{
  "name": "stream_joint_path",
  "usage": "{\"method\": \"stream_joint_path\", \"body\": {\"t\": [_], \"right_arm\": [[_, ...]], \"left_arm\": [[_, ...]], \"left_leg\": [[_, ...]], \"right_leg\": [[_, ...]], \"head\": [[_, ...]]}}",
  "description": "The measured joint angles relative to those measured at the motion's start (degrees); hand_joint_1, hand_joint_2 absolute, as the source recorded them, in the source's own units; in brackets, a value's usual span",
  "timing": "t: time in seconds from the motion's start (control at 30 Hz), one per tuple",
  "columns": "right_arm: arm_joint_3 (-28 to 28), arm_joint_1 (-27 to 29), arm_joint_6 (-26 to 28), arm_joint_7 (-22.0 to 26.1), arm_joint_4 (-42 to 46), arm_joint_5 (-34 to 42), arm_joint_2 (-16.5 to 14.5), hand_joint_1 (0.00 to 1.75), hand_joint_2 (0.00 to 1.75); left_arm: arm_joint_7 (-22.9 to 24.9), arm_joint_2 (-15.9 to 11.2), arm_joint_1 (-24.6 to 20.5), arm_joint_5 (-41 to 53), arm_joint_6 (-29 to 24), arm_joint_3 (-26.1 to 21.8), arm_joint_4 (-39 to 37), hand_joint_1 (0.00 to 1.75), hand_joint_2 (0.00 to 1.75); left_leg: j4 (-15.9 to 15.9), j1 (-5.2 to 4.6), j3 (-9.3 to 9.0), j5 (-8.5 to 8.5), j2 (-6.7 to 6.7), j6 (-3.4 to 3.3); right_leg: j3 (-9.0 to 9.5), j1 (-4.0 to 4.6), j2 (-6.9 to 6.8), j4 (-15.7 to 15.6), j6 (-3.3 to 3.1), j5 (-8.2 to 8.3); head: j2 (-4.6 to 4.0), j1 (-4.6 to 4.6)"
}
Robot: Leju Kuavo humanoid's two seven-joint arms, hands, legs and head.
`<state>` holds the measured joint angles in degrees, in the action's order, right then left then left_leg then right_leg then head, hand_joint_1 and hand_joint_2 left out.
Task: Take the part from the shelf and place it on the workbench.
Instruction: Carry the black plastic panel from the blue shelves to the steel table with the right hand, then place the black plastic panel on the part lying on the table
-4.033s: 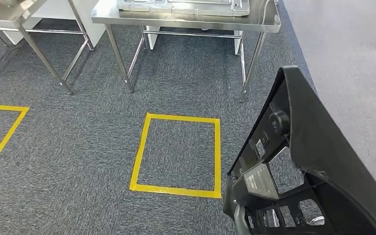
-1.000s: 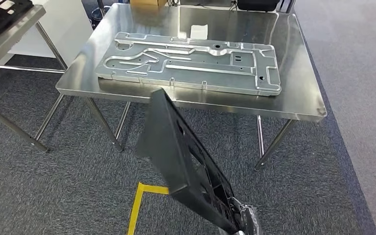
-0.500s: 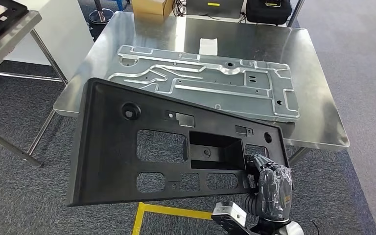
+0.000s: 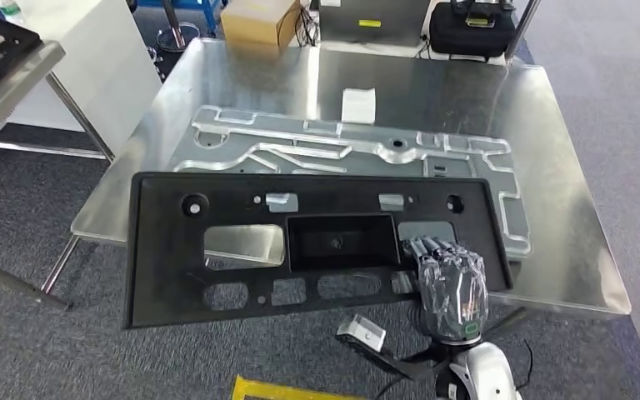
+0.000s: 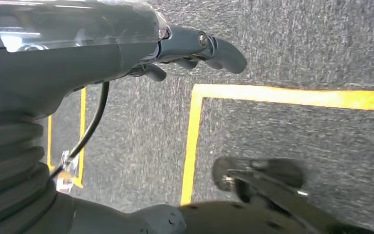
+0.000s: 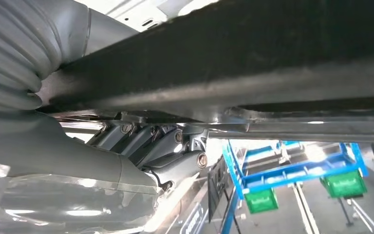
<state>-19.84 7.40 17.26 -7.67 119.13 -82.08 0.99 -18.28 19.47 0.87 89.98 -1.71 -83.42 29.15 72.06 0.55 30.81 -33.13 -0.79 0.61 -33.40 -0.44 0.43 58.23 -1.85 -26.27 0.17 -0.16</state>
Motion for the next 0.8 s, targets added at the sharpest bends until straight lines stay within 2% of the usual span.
{"method": "stream_joint_path", "body": {"t": [0.07,0.1,0.13,0.17,0.2,0.23,0.27,0.3,0.37,0.4,0.43,0.47,0.5,0.57,0.6,0.63,0.67,0.73,0.77,0.8], "right_arm": [[0.01,-0.11,-0.53,-0.18,-0.32,-0.11,0.07,1.75,1.75],[0.01,-0.14,-0.65,-0.24,-0.47,-0.16,0.11,1.75,1.75],[0.01,-0.19,-0.71,-0.28,-0.59,-0.19,0.14,1.75,1.75],[0.01,-0.25,-0.76,-0.31,-0.7,-0.19,0.17,1.75,1.75],[0.01,-0.34,-0.8,-0.31,-0.8,-0.19,0.19,1.75,1.75],[0.02,-0.4,-0.88,-0.31,-0.93,-0.18,0.21,1.75,1.75],[0.03,-0.49,-0.96,-0.35,-1.03,-0.17,0.23,1.75,1.75],[0.04,-0.56,-1.03,-0.38,-1.12,-0.17,0.27,1.75,1.75],[0.1,-0.77,-1.09,-0.5,-1.18,-0.2,0.35,1.75,1.75],[0.22,-0.86,-1.12,-0.53,-1.18,-0.12,0.39,1.75,1.75],[0.41,-1.01,-1.18,-0.57,-1.2,0.05,0.4,1.75,1.75],[0.74,-1.15,-1.34,-0.59,-1.21,0.35,0.42,1.75,1.75],[1.2,-1.26,-1.61,-0.61,-1.24,0.71,0.43,1.75,1.75],[2.41,-1.48,-2.61,-0.66,-1.4,1.35,0.42,1.75,1.75],[3.14,-1.62,-3.21,-0.73,-1.58,1.54,0.42,1.75,1.75],[3.94,-1.85,-3.81,-0.88,-1.8,1.65,0.41,1.75,1.75],[4.87,-2.18,-4.42,-1.11,-2.07,1.69,0.41,1.75,1.75],[7.09,-3.1,-5.78,-1.65,-2.8,1.93,0.42,1.75,1.75],[8.41,-3.74,-6.61,-1.85,-3.36,2.22,0.43,1.75,1.75],[9.86,-4.4,-7.43,-2.0,-4.02,2.58,0.43,1.75,1.75]], "left_arm": [[0.05,-0.02,0.13,0.01,0.23,0.01,0.15,0.0,1.75],[0.08,-0.03,0.23,0.01,0.3,0.02,0.23,0.0,1.75],[0.08,-0.04,0.31,0.01,0.33,0.02,0.28,0.0,1.75],[0.07,-0.04,0.42,0.0,0.33,0.02,0.32,0.0,1.75],[0.07,-0.05,0.59,0.0,0.33,0.02,0.34,0.0,1.75],[0.07,-0.07,0.73,0.01,0.33,0.02,0.35,0.0,1.75],[0.07,-0.08,0.85,0.0,0.34,0.02,0.37,0.0,1.75],[0.08,-0.07,0.9,0.0,0.34,0.04,0.38,0.0,1.75],[0.09,0.02,0.79,-0.02,0.32,0.15,0.46,0.0,1.75],[0.09,0.07,0.7,-0.02,0.31,0.22,0.53,0.0,1.75],[0.08,0.1,0.62,-0.02,0.31,0.29,0.6,0.0,1.75],[0.08,0.14,0.55,-0.01,0.32,0.33,0.65,0.0,1.75],[0.08,0.13,0.52,-0.01,0.33,0.34,0.7,0.0,1.75],[0.07,0.13,0.5,0.0,0.4,0.37,0.76,0.0,1.75],[0.04,0.13,0.49,-0.01,0.45,0.4,0.81,0.0,1.75],[-0.03,0.13,0.49,-0.01,0.51,0.45,0.87,0.0,1.75],[-0.13,0.13,0.47,-0.01,0.58,0.5,0.97,0.0,1.75],[-0.34,0.14,0.47,0.0,0.8,0.63,1.15,0.0,1.75],[-0.41,0.15,0.41,0.0,0.97,0.73,1.27,0.0,1.75],[-0.45,0.15,0.36,0.0,1.15,0.87,1.44,0.0,1.75]], "left_leg": [[2.28,0.11,4.1,-4.99,0.2,0.4],[1.51,0.14,5.43,-6.75,0.29,0.54],[-0.41,0.15,6.2,-6.66,0.36,0.57],[-3.22,0.15,6.63,-4.14,0.4,0.44],[-6.35,0.12,6.98,0.95,0.44,0.15],[-8.74,-0.04,7.27,5.1,0.52,-0.18],[-10.25,-0.23,7.43,8.47,0.56,-0.57],[-10.93,-0.41,7.5,9.98,0.56,-0.97],[-11.33,-0.49,6.71,9.1,0.44,-1.74],[-11.88,-0.36,5.93,8.82,0.37,-2.07],[-12.42,-0.24,4.97,8.54,0.33,-2.35],[-12.95,-0.13,3.96,8.23,0.31,-2.53],[-13.34,-0.11,3.02,7.8,0.34,-2.67],[-13.63,-0.11,1.35,6.68,0.28,-2.79],[-13.66,-0.12,0.45,6.0,0.18,-2.79],[-13.68,-0.14,-0.52,5.25,0.06,-2.75],[-13.69,-0.19,-1.55,4.47,-0.05,-2.67],[-13.65,-0.35,-3.19,2.99,-0.19,-2.39],[-13.59,-0.47,-3.61,2.33,-0.25,-2.15],[-13.64,-0.55,-3.85,1.81,-0.32,-1.88]], "right_leg": [[2.15,-0.04,0.09,-0.22,0.06,-1.7],[3.36,-0.06,0.17,-0.24,0.15,-2.67],[4.6,-0.08,0.24,-0.24,0.27,-3.64],[5.82,-0.09,0.28,-0.26,0.43,-4.66],[6.89,-0.08,0.31,-0.25,0.63,-5.69],[7.69,-0.06,0.41,-0.25,0.91,-6.55],[8.19,-0.04,0.49,-0.34,1.31,-7.29],[8.63,-0.03,0.54,-0.4,1.74,-7.75],[8.95,-0.04,0.5,-0.05,2.58,-7.53],[8.48,-0.08,0.41,1.42,2.86,-6.83],[7.13,-0.13,0.34,3.9,3.06,-6.17],[5.02,-0.19,0.25,7.22,3.23,-6.06],[2.4,-0.27,0.16,10.75,3.39,-6.81],[-2.43,-0.31,0.05,15.1,3.69,-10.61],[-4.03,-0.31,0.0,15.36,3.81,-12.21],[-4.93,-0.29,-0.04,14.19,3.78,-12.42],[-5.26,-0.26,-0.07,11.78,3.62,-10.86],[-5.15,0.04,-0.07,5.59,2.82,-3.29],[-5.08,0.23,-0.04,3.48,2.43,0.02],[-5.08,0.4,0.0,2.35,2.1,2.23]], "head": [[0.0,-0.02],[-0.01,0.0],[0.0,-0.03],[0.0,-0.02],[0.0,-0.03],[0.0,-0.03],[0.0,-0.02],[0.0,-0.01],[0.01,-0.01],[0.01,0.07],[0.01,0.16],[0.0,0.26],[0.0,0.36],[-0.01,0.4],[-0.01,0.41],[-0.01,0.43],[0.0,0.46],[0.0,0.48],[-0.01,0.48],[-0.01,0.43]]}}
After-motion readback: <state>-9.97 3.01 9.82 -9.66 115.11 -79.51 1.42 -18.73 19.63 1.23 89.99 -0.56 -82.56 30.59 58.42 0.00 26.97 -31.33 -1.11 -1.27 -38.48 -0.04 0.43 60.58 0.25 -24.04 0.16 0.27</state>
